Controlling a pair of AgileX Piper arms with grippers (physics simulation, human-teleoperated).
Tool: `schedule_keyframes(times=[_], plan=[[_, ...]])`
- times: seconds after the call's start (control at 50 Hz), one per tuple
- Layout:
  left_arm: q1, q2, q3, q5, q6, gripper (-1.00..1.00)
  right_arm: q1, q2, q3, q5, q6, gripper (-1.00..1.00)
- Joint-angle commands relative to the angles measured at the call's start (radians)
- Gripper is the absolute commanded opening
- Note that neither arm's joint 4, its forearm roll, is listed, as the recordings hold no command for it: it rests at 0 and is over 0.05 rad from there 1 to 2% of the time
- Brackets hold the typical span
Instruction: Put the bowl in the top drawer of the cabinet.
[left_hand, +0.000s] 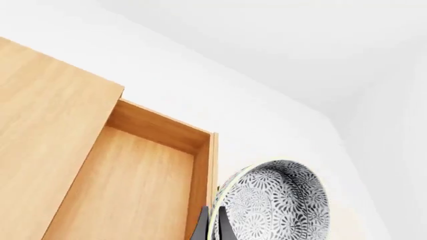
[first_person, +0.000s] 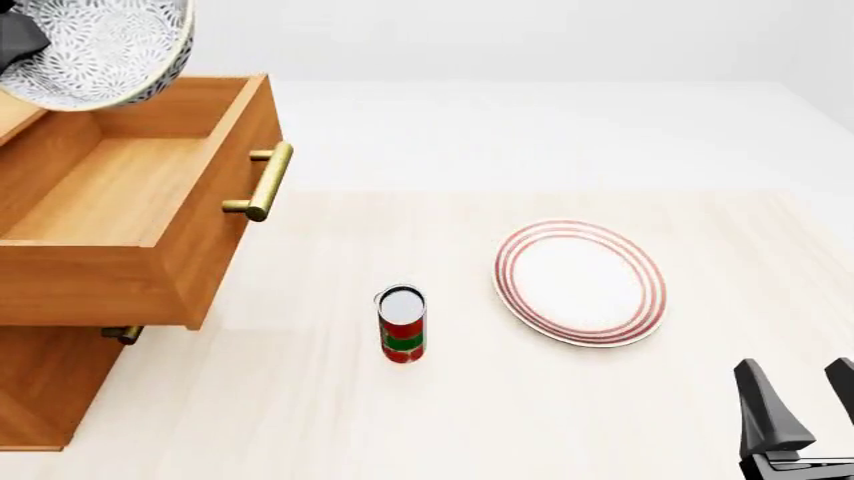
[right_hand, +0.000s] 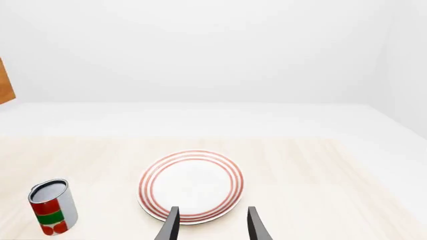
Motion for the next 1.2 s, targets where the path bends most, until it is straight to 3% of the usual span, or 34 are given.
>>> schedule_keyframes(times=[0.02,0.62,1.2], plan=[[0.066,0.009,0.005,-0.010,0.012,-1.00,0.001,0.002,0.000,-0.001,0.000,1.00],[0.150,0.096,0.042,-0.060,0.026,-1.00,0.001,0.001,-0.001,0.000,0.000,1.00],[0.179,0.160,0.055,-0.079,0.032,-1.00,0.001,0.003,-0.007,0.003,0.000,1.00]])
